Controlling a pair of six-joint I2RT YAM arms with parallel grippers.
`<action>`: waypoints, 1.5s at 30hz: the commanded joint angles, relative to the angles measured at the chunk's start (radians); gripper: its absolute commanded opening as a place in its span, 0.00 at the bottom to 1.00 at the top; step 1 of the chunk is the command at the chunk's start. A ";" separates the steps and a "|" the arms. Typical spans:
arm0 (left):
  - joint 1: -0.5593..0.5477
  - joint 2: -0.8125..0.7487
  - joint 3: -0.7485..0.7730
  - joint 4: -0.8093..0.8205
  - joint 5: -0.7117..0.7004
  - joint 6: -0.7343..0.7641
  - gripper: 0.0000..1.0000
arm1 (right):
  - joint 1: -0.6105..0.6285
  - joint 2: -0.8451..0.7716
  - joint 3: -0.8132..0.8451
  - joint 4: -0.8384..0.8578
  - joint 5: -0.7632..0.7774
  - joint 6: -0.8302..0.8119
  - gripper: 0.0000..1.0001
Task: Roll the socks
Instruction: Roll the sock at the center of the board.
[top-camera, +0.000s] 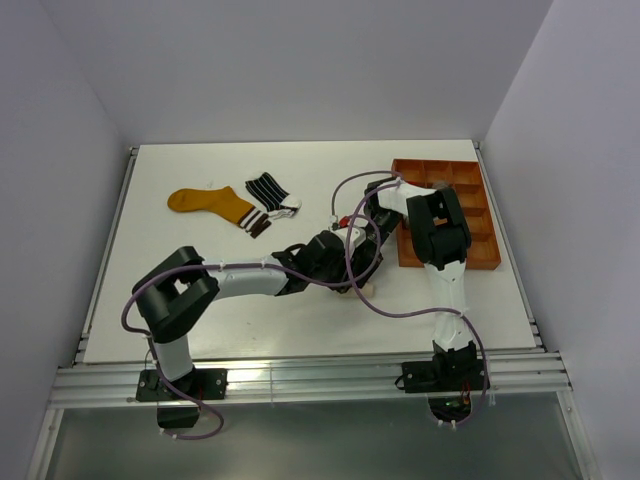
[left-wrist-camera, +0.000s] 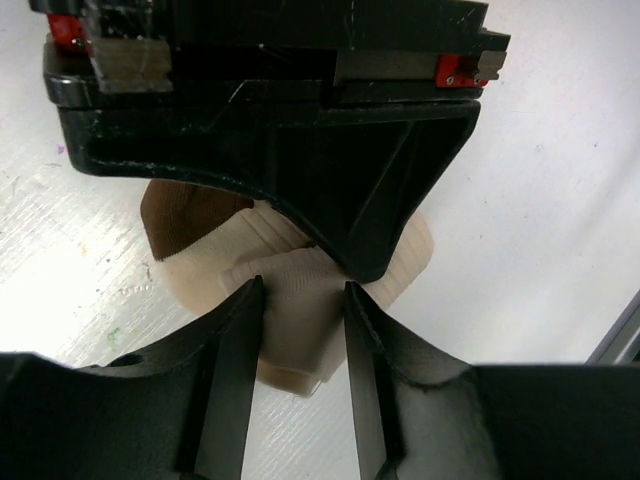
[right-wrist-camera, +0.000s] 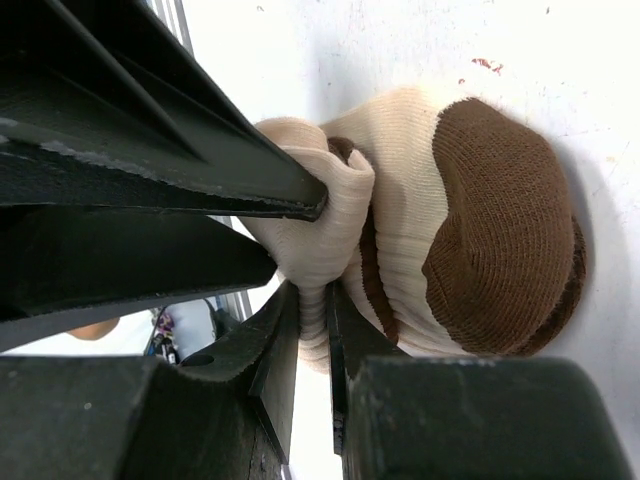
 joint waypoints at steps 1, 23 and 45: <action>-0.005 0.028 -0.001 0.036 0.059 0.006 0.45 | -0.009 0.031 0.013 0.045 0.113 -0.045 0.19; 0.039 0.131 -0.029 0.031 0.226 -0.103 0.06 | -0.009 -0.014 -0.022 0.122 0.122 0.010 0.26; 0.056 0.186 -0.096 0.082 0.312 -0.240 0.00 | -0.054 -0.312 -0.219 0.415 0.067 0.228 0.42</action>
